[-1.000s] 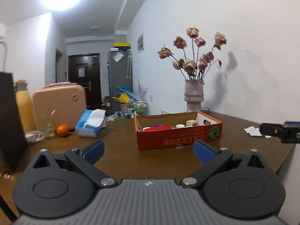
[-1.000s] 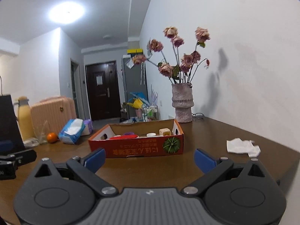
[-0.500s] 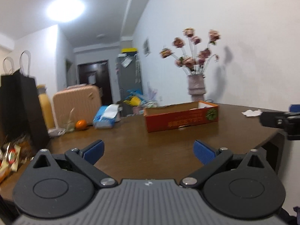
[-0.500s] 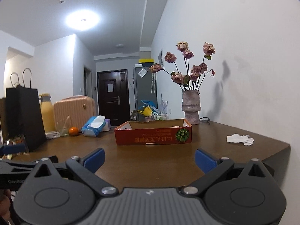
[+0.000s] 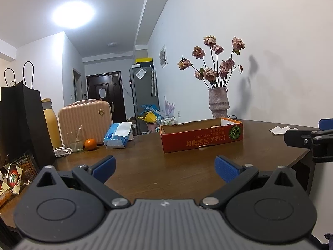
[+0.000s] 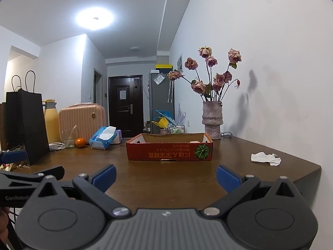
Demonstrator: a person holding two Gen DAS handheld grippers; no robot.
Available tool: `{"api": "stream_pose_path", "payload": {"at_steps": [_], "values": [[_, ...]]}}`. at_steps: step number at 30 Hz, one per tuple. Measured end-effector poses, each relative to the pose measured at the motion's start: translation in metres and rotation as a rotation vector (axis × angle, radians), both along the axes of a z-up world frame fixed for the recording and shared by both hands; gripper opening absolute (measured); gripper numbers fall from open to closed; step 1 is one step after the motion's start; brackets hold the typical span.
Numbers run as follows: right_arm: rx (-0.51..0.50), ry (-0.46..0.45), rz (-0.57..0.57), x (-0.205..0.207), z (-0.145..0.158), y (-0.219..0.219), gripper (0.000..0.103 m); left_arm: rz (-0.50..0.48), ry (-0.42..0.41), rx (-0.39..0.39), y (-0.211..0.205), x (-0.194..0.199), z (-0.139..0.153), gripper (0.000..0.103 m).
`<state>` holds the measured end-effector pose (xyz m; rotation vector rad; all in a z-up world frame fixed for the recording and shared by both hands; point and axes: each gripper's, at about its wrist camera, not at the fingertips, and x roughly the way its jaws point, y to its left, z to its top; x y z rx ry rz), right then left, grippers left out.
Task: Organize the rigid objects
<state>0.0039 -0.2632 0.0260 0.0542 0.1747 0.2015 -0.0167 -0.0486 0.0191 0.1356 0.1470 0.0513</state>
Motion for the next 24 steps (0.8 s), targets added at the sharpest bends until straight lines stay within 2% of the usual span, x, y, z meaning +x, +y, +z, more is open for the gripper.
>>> {"api": "stream_pose_path", "payload": {"at_steps": [24], "values": [[-0.001,0.013,-0.007,-0.0020,-0.0022,-0.0006,0.103,-0.001,0.007,-0.004,-0.0005,0.0014,0.0000,0.103]]}}
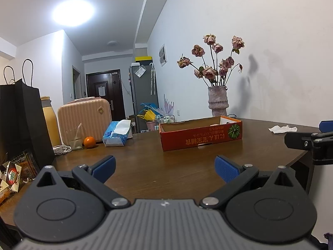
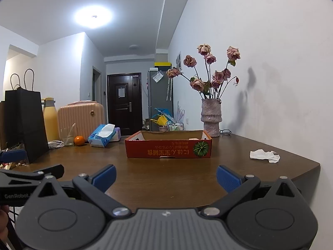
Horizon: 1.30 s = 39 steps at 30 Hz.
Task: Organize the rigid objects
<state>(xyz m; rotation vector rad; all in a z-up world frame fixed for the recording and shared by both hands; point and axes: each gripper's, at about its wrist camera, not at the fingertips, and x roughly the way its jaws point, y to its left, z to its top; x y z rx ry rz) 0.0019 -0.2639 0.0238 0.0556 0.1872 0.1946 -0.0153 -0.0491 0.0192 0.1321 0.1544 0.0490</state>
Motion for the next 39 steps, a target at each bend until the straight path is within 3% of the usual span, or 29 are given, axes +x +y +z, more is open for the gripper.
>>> {"api": "stream_pose_path", "payload": {"at_steps": [39], "values": [[0.008,0.016,-0.005,0.0017,-0.0027,-0.0023,0.103,0.001,0.001,-0.002,-0.0006,-0.0002,-0.0008,0.103]]}}
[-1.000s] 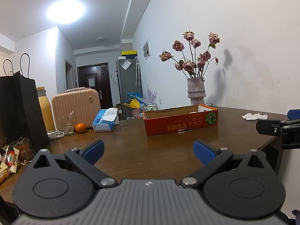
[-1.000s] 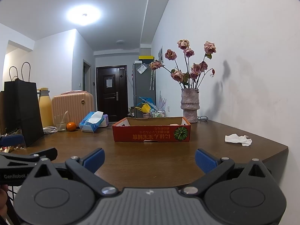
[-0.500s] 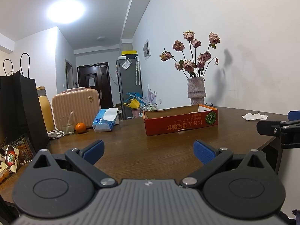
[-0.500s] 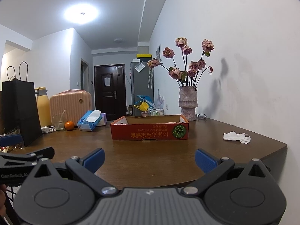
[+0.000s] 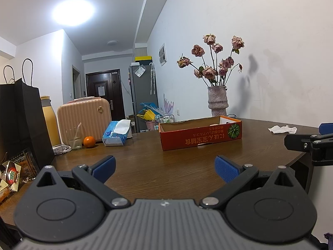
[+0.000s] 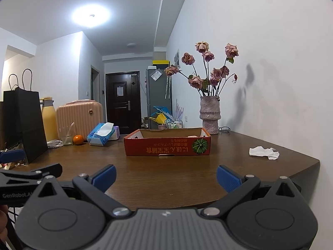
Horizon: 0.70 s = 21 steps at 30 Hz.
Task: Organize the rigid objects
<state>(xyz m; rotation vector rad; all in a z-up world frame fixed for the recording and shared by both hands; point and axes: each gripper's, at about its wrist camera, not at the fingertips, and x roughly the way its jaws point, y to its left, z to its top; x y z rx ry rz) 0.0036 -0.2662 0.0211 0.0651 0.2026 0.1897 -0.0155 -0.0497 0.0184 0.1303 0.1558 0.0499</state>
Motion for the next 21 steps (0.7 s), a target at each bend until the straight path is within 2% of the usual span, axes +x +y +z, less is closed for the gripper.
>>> {"api": "stream_pose_path", "payload": {"at_steps": [21], "values": [[0.002,0.003,0.001,0.0024,-0.0004,0.0015,0.103,-0.020,0.006,-0.001,-0.0020,-0.0001,-0.0006,0.103]]}}
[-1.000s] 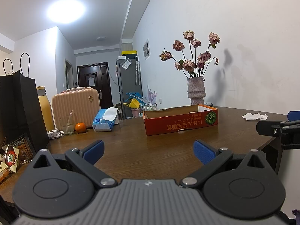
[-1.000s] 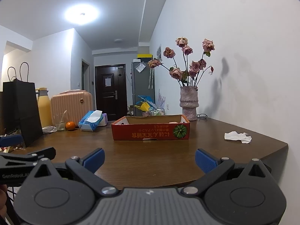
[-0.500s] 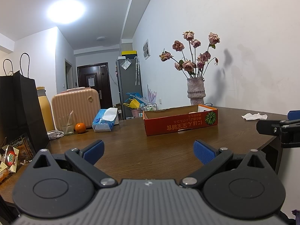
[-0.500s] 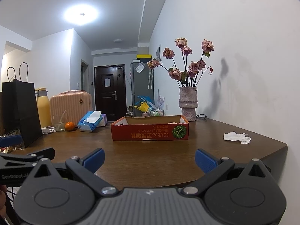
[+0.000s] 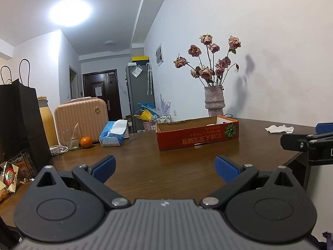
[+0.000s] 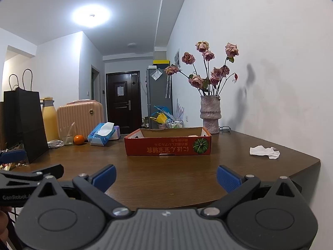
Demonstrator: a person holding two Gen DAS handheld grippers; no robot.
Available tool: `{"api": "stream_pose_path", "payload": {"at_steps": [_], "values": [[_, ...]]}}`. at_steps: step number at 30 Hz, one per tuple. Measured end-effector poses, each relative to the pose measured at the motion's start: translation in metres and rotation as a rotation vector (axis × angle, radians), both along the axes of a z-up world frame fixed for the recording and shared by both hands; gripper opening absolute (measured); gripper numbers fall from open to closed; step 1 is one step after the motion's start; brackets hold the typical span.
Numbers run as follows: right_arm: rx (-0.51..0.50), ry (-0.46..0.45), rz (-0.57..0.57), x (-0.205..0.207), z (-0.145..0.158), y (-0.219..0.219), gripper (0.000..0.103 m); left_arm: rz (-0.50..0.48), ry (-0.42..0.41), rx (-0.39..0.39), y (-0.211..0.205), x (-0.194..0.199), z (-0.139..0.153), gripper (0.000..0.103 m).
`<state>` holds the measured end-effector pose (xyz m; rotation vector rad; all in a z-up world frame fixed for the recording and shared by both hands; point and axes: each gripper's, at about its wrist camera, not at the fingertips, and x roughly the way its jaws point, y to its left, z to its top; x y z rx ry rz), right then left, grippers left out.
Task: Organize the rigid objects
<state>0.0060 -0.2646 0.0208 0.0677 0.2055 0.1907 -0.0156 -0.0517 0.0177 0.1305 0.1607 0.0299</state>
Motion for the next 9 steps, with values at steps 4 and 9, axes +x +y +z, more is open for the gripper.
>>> {"api": "stream_pose_path", "payload": {"at_steps": [4,9], "values": [[0.000,0.001,0.000,-0.0002,-0.0006,0.0003,0.103,0.013,0.001,-0.008,0.0008,0.0007,-0.0007,0.103],[0.001,0.001,-0.001,-0.0002,-0.0006,0.0003,0.103,-0.015,0.020,-0.016,0.0015,0.0018,-0.0017,0.103]]}}
